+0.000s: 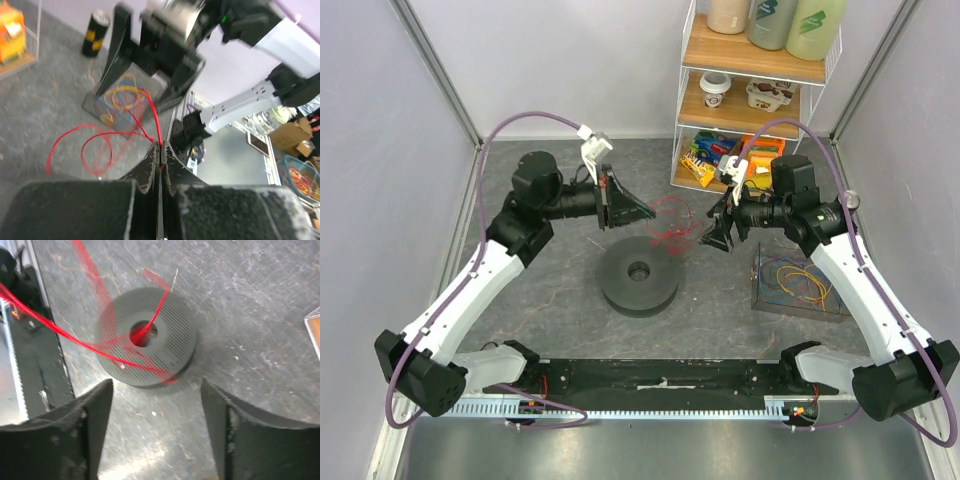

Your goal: Wrap the cables

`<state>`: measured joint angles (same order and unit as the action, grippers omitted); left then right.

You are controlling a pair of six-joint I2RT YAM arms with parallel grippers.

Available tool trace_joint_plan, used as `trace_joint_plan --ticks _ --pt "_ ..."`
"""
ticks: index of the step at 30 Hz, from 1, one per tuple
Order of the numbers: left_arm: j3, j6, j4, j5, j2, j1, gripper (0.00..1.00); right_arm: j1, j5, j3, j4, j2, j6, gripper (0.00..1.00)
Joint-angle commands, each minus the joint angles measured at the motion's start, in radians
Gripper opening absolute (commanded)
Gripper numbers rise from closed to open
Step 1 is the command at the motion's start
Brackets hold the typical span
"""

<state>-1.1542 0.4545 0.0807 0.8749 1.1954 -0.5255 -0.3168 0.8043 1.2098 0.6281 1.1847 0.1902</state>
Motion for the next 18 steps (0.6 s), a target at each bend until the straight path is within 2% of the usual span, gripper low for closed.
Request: trace_joint_plan --ticks 1,3,9,13,18 --pt "-0.143 0.005 -0.067 0.042 -0.039 0.060 0.02 -0.004 -0.020 0.022 0.087 -0.013 0.152 0.92" --pt "-0.198 0.061 -0.114 0.044 -0.025 0.087 0.02 -0.004 -0.066 0.046 0.094 -0.028 0.163 0.96" --pt "-0.383 -0.074 0.059 0.035 0.020 0.082 0.02 -0.004 -0.053 0.117 0.050 -0.085 0.135 0.96" --pt "-0.369 -0.100 0.064 0.039 0.010 0.084 0.02 -0.005 0.018 0.166 -0.048 -0.103 0.042 0.96" --pt "-0.317 0.022 -0.065 0.059 0.003 0.085 0.02 -0.008 0.067 0.171 -0.120 -0.093 -0.049 0.92"
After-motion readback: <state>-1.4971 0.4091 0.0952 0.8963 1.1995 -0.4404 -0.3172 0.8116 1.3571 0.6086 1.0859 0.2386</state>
